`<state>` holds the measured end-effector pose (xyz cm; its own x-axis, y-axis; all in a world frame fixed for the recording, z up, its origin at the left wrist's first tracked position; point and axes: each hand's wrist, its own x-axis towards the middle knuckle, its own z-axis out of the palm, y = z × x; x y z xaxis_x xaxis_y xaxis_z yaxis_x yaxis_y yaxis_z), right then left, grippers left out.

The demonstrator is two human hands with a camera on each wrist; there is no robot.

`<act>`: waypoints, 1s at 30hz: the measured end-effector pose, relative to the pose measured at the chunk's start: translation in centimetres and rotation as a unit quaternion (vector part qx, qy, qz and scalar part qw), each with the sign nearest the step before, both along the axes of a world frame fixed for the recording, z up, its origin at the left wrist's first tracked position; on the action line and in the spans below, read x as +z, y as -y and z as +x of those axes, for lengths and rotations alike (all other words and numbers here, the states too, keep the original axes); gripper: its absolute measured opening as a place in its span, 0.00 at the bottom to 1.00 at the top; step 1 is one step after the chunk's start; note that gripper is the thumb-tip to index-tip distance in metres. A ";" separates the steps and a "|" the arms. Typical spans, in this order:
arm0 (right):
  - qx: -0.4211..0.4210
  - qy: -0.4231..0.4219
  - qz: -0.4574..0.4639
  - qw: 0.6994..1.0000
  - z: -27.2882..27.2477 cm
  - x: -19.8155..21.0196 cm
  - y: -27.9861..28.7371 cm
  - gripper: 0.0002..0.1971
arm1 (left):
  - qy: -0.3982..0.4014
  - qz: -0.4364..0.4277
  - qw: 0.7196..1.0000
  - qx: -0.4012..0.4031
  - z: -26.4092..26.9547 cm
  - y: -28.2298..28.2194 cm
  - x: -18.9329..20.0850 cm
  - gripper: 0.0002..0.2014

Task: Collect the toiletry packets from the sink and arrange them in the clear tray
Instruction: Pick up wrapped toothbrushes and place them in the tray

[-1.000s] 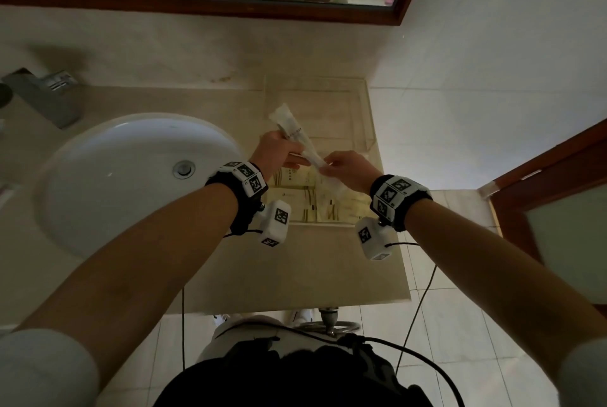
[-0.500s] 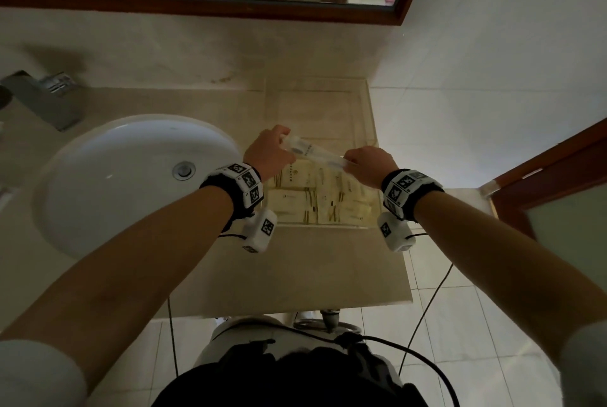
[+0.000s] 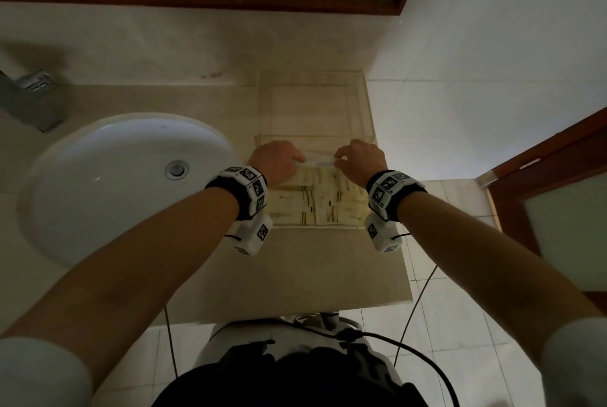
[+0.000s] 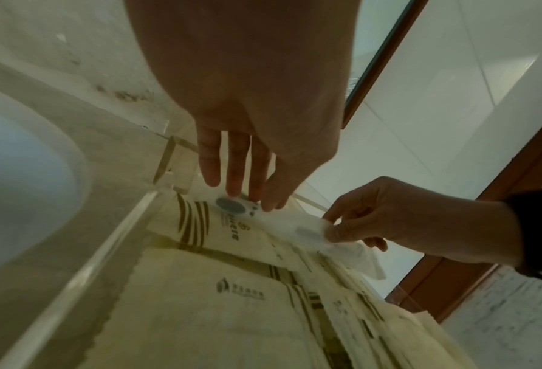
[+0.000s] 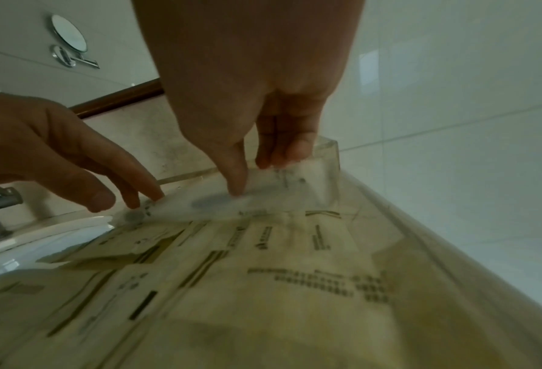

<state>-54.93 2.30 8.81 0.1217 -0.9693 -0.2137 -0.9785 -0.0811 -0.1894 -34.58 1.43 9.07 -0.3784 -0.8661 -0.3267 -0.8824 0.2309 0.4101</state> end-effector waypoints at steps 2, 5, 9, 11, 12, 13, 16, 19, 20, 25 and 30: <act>-0.015 0.006 0.007 1.000 0.1 -0.3 0.0 0.13 | 0.012 0.010 1.000 -0.011 -0.1 0.2 -0.2 0.21; -0.026 0.013 0.024 0.999 -0.1 -0.7 -0.1 0.15 | 0.023 0.006 1.000 -0.013 -0.1 0.5 -0.2 0.21; -0.023 0.017 0.038 0.999 -0.3 -0.9 -0.1 0.16 | 0.037 -0.008 0.999 -0.018 -0.2 0.7 -0.1 0.21; -0.018 0.018 0.045 0.999 -0.3 -1.1 0.0 0.16 | 0.043 -0.008 0.999 -0.023 -0.2 0.7 -0.2 0.21; -0.014 0.017 0.047 0.999 -0.3 -1.3 0.0 0.16 | 0.045 -0.005 0.999 -0.024 -0.2 0.7 -0.3 0.21; -0.008 0.013 0.048 0.999 -0.3 -1.4 0.0 0.16 | 0.046 -0.002 0.999 -0.023 -0.1 0.8 -0.3 0.20; 0.018 -0.013 0.040 0.999 -0.2 -1.8 -0.2 0.17 | 0.039 -0.003 0.999 -0.018 0.0 0.8 -0.4 0.19; 0.038 -0.035 0.025 0.998 -0.1 -2.1 -0.3 0.18 | 0.034 -0.009 0.999 -0.002 0.1 0.7 -0.6 0.17; 0.040 -0.041 0.019 0.998 0.0 -2.2 -0.3 0.17 | 0.035 -0.010 0.999 0.000 0.1 0.6 -0.8 0.16; 0.021 -0.042 0.022 0.999 0.2 -2.0 0.0 0.16 | 0.048 0.004 0.998 -0.028 0.3 -0.1 -1.3 0.18; -0.005 0.006 0.066 0.998 -0.1 -1.8 -0.2 0.17 | 0.053 0.023 0.998 -0.024 0.3 -0.3 -0.8 0.20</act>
